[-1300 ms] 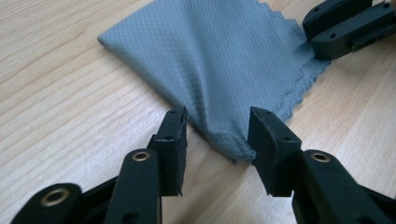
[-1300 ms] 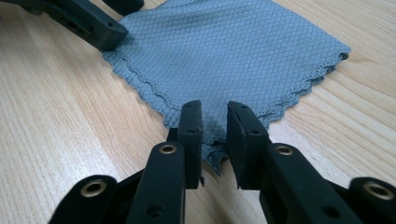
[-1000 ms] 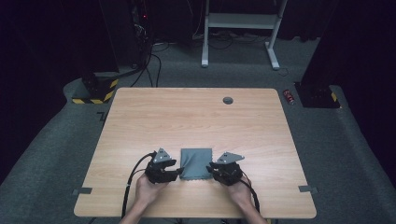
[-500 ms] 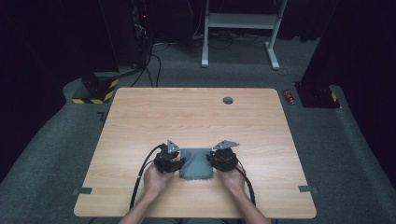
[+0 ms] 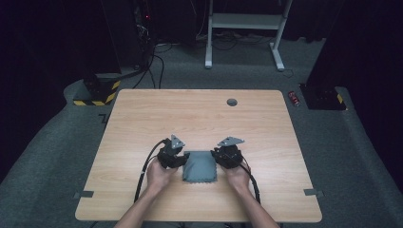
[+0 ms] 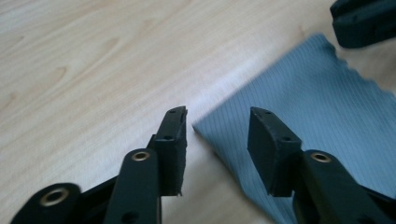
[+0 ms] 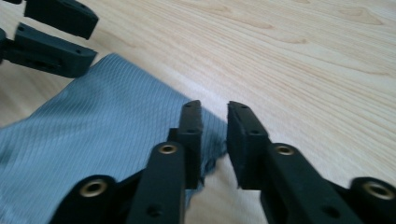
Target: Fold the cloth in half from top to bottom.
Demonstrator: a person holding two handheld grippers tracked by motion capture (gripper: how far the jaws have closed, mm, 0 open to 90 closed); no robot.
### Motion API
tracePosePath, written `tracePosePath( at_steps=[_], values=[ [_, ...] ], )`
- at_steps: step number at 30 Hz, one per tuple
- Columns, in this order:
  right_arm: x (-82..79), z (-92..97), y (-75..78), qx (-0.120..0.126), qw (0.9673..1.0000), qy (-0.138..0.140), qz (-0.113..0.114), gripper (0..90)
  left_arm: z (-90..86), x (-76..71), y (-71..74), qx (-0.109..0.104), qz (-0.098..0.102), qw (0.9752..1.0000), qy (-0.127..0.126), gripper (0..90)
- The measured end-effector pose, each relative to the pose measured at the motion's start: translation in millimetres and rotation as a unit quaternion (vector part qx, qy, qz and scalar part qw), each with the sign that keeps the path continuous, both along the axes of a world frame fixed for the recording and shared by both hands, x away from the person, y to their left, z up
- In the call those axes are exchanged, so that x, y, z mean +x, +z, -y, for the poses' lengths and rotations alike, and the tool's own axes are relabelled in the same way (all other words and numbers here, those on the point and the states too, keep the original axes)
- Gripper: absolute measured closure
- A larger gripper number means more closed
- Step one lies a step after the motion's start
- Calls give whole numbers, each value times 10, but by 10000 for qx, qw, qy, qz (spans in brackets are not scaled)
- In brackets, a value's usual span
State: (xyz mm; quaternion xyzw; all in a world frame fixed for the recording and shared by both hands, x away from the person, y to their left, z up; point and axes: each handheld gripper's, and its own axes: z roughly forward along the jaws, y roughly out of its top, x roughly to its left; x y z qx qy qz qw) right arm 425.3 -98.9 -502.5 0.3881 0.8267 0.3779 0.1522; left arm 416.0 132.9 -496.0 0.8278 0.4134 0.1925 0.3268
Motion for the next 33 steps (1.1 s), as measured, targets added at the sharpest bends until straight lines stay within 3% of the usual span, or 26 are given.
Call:
tracePosePath(
  at_steps=[4,6,8,11,14,15,17,19,21,22,23,26,27,33],
  values=[
    [121,-56,-62,-27,9998,-33,-188,702,47,110,-50,236,-98,9996,127,562],
    [170,-63,-105,-91,9995,17,-299,781,82,125,-89,522,-26,9985,178,599],
    [183,-71,-125,-171,9995,104,-258,887,110,127,-115,595,-2,9982,86,660],
    [226,-111,-110,-428,9990,70,-99,899,159,204,-111,754,62,9971,68,725],
    [287,-117,-87,-464,9989,-14,-91,893,160,253,-91,753,97,9970,179,686],
    [311,-114,-76,-446,9990,-68,-79,883,137,252,-75,608,102,9978,243,686],
    [309,-92,-48,-375,9991,-204,-53,814,104,206,-45,339,32,9993,145,612],
    [255,-66,-22,-249,9996,-143,4,796,98,102,-12,202,78,9998,-33,579],
    [159,-76,-14,-209,9998,31,36,785,106,-1,6,85,-36,9996,-252,549],
    [114,-90,-19,-198,9997,103,30,777,112,-30,6,109,-57,9994,-314,542],
    [48,-110,-39,-219,9994,249,15,764,119,-96,-8,272,-56,9986,-456,534],
    [-20,-111,-71,-184,9993,320,-30,752,103,-142,-47,409,-110,9977,-524,527],
    [-85,-98,-109,-140,9992,350,-113,746,58,-169,-95,563,-129,9970,-506,528],
    [-185,-45,-123,-231,9990,365,-83,720,-81,-245,-87,557,-26,9979,-331,525]
  ],
)
